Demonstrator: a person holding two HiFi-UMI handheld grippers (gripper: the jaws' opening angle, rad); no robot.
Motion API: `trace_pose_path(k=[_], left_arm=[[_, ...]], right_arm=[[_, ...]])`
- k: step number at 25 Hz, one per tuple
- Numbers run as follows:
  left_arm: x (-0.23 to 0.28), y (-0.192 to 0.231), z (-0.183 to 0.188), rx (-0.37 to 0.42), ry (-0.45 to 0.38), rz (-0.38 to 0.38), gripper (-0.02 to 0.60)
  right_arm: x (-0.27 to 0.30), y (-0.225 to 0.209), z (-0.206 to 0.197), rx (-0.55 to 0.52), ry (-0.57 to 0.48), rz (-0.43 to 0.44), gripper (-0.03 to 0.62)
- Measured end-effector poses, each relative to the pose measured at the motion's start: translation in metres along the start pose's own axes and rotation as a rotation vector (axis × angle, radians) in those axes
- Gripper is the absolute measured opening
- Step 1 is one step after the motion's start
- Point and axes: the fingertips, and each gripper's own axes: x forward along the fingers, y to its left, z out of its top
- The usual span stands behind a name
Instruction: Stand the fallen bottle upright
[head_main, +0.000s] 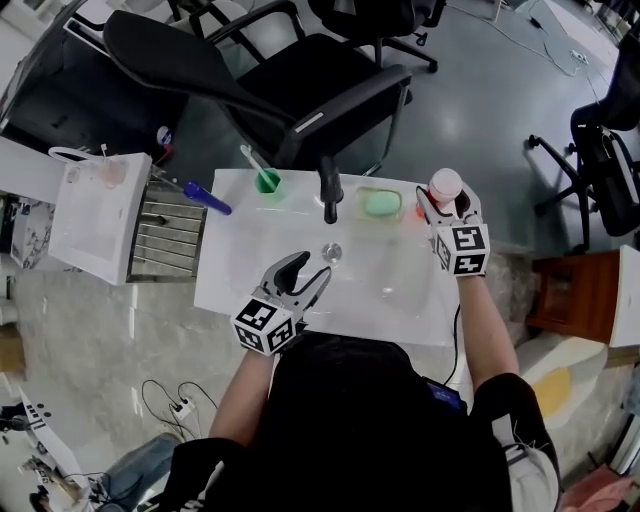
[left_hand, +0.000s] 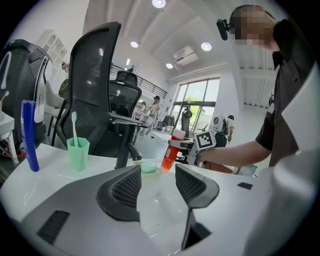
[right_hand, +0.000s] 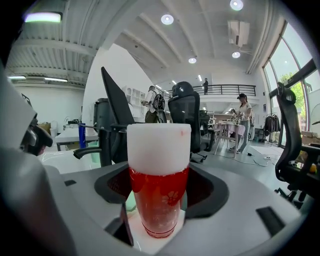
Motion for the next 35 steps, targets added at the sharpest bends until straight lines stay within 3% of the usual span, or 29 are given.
trace_pose_path(k=[6,19,27,35], left_arm=[[0.002,-0.001,0.003,0.007,0.001,-0.009,0.229],[0.007,-0.012,0.003,0.030,-0.006,-0.031,0.229],[-0.001,-0.003,0.019,0.050,-0.067,-0.040,0.221],[-0.037,0.025,0.050,0.083,-0.170,-0.020,0.137]], right_arm=[[-0.004,-0.007,-0.003,0.038,-0.024,-0.048,0.305],[-0.026,-0.010,-0.028,0.049,0.017,-0.065,0.308],[-0.071,0.000,-0.025,0.042,0.006,-0.146,0.304],[-0.111,0.054,0.004,0.076,-0.070,-0.188,0.202]])
